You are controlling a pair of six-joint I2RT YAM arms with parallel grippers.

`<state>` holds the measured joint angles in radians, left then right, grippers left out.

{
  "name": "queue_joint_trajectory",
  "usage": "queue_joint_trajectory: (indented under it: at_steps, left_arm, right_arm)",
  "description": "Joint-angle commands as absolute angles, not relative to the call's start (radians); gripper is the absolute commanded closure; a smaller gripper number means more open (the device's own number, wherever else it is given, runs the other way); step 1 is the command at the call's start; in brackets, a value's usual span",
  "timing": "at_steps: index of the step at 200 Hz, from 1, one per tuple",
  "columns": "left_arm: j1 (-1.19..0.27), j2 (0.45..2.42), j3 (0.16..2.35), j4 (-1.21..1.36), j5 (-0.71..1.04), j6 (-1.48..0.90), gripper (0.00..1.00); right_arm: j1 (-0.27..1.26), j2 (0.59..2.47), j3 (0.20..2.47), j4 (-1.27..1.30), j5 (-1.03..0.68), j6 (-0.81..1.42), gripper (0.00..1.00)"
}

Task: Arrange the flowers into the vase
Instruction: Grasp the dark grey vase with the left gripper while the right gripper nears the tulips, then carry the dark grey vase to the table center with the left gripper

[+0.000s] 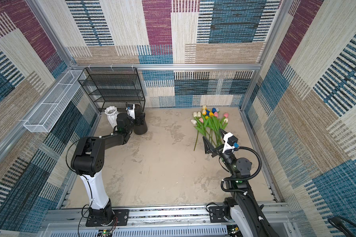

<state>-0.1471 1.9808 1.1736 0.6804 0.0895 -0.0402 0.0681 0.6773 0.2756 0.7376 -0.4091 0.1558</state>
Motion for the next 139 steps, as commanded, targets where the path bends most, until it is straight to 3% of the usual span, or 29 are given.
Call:
queue_joint_trajectory:
  at_steps: [1, 25, 90, 139]
  left_arm:
    - [-0.158, 1.921, 1.134, 0.741, 0.199, -0.035, 0.77]
    - [-0.209, 1.801, 1.032, 0.747, 0.293, -0.029, 0.86]
    - [-0.494, 1.32, 0.697, 0.673, 0.324, 0.002, 0.96]
    - [-0.701, 1.306, 0.597, 0.738, 0.2, 0.003, 1.0]
  right_arm:
    - [0.069, 0.678, 0.282, 0.745, -0.405, 0.167, 0.0]
    - [0.068, 0.707, 0.303, 0.688, -0.362, 0.192, 0.0]
    - [0.069, 0.805, 0.399, 0.618, -0.39, 0.16, 0.0]
    - [0.068, 0.899, 0.457, 0.64, -0.429, 0.163, 0.0]
